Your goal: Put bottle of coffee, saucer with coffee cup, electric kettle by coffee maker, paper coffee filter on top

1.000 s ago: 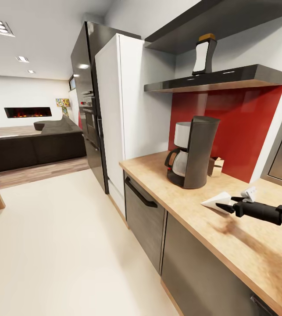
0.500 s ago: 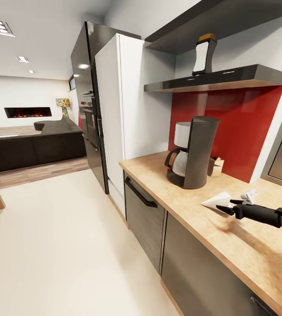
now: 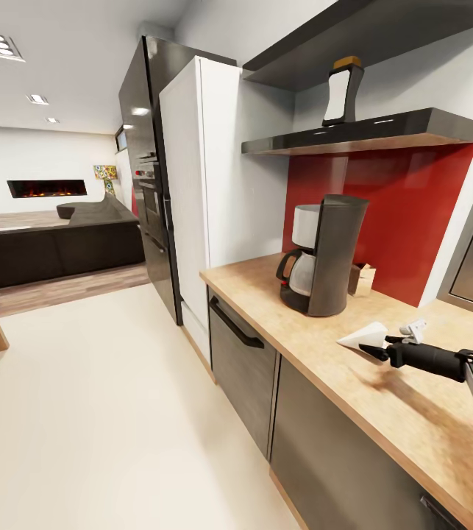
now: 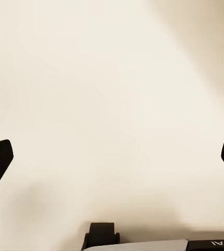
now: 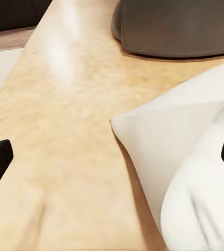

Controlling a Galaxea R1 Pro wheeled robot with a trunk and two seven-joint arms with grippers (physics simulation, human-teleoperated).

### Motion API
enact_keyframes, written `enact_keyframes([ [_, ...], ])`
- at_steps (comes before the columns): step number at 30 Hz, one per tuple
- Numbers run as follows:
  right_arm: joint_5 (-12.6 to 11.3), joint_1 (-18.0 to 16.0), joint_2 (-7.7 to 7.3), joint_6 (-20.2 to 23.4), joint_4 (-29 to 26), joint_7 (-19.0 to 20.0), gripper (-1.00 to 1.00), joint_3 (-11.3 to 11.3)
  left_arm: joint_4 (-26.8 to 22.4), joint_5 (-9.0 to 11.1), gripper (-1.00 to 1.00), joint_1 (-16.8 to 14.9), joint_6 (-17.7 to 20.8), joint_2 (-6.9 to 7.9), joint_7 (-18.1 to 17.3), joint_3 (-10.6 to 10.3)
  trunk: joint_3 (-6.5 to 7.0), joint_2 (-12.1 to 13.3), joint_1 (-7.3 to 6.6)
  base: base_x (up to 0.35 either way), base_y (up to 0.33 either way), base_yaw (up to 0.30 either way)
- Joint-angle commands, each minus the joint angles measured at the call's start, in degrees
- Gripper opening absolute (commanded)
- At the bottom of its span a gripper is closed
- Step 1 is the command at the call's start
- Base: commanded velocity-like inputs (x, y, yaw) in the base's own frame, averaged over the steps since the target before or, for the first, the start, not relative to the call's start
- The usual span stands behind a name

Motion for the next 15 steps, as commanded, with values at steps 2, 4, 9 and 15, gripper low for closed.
enact_keyframes([
  [2, 0.18, -0.05, 0.07, 1.99, -0.1, 0.3, 1.0, -0.19, -0.07, -0.04, 1.0, 0.02, -0.08, 0.01, -0.02, 0.0, -0.05, -0.03, 0.0, 0.0, 0.0, 0.0],
  [4, -0.02, -0.05, 0.09, 2.98, -0.11, 0.27, 1.0, -0.23, -0.07, -0.04, 1.0, 0.02, -0.08, 0.01, -0.02, 0.0, -0.05, -0.03, 0.0, 0.0, 0.0, 0.0],
  [9, -0.67, -0.05, 0.1, 3.83, -0.15, 0.25, 1.0, -0.53, -0.07, -0.04, 1.0, 0.02, -0.08, 0.01, -0.02, 0.0, -0.05, -0.03, 0.0, 0.0, 0.0, 0.0],
  [15, -1.05, -0.05, 0.11, 4.27, -0.15, 0.21, 1.0, -0.72, -0.07, -0.04, 1.0, 0.02, -0.08, 0.01, -0.03, 0.0, -0.05, -0.03, 0.0, 0.0, 0.0, 0.0],
])
